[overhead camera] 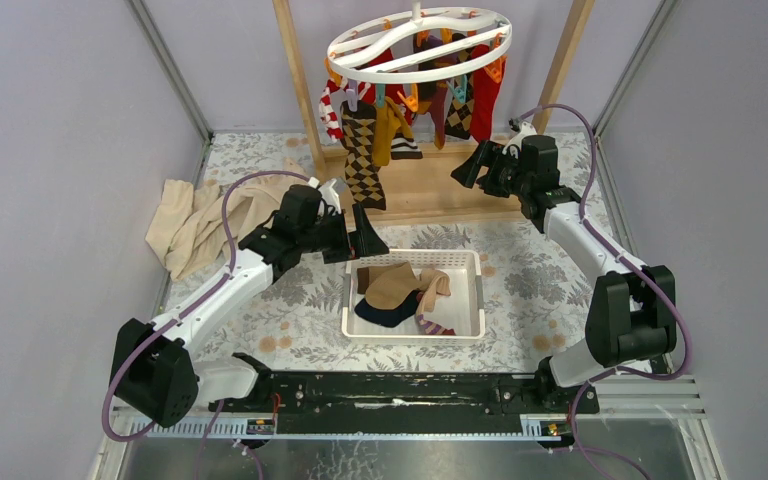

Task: Remove the socks clipped to the hanger
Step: Remove the sock from the hanger.

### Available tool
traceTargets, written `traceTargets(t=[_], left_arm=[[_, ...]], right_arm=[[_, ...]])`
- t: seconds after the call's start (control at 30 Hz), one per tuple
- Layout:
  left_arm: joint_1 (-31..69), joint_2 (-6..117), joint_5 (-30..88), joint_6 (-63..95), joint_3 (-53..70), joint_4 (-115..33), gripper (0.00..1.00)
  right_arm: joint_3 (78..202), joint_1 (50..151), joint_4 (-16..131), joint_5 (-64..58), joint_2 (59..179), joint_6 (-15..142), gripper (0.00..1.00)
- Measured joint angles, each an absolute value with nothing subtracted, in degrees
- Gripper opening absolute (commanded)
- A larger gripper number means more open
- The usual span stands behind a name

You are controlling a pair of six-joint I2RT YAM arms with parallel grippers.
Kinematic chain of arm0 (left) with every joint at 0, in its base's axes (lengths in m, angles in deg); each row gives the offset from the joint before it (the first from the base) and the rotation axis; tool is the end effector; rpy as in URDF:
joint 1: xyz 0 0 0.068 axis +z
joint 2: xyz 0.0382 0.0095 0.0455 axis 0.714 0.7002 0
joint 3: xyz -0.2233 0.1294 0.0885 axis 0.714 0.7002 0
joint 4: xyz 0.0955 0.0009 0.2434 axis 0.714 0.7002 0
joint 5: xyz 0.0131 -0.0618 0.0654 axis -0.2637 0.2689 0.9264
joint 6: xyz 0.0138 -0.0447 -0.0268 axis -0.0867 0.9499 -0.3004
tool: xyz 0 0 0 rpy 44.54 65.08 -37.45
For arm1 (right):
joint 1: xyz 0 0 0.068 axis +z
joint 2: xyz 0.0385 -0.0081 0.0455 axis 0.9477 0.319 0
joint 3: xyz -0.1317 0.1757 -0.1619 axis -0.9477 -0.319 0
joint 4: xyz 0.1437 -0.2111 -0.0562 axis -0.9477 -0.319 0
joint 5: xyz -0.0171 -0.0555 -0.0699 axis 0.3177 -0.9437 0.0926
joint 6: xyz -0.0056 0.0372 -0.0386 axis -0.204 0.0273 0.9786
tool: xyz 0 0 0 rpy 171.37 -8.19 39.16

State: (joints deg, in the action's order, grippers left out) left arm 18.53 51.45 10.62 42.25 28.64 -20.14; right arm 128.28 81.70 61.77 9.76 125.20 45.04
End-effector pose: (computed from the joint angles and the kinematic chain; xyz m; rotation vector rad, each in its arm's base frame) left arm 0.2324 -0.1364 0.2749 0.0459 2.3951 -1.0984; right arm 0.3494 0.0762 0.2979 0.0139 1.9686 0.7563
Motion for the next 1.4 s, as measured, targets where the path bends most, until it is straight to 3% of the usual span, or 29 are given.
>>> traceTargets(t=[0.77, 1.4], left_arm=[[18.5, 48.0, 11.6, 42.1, 29.6, -23.6, 0.99], [18.5, 47.7, 12.1, 40.7, 30.2, -25.1, 0.99]], right_arm=[[133.8, 78.7, 64.8, 9.3, 130.6, 44.5, 0.84], [133.8, 75.3, 91.3, 7.8, 139.9, 42.2, 0.77]])
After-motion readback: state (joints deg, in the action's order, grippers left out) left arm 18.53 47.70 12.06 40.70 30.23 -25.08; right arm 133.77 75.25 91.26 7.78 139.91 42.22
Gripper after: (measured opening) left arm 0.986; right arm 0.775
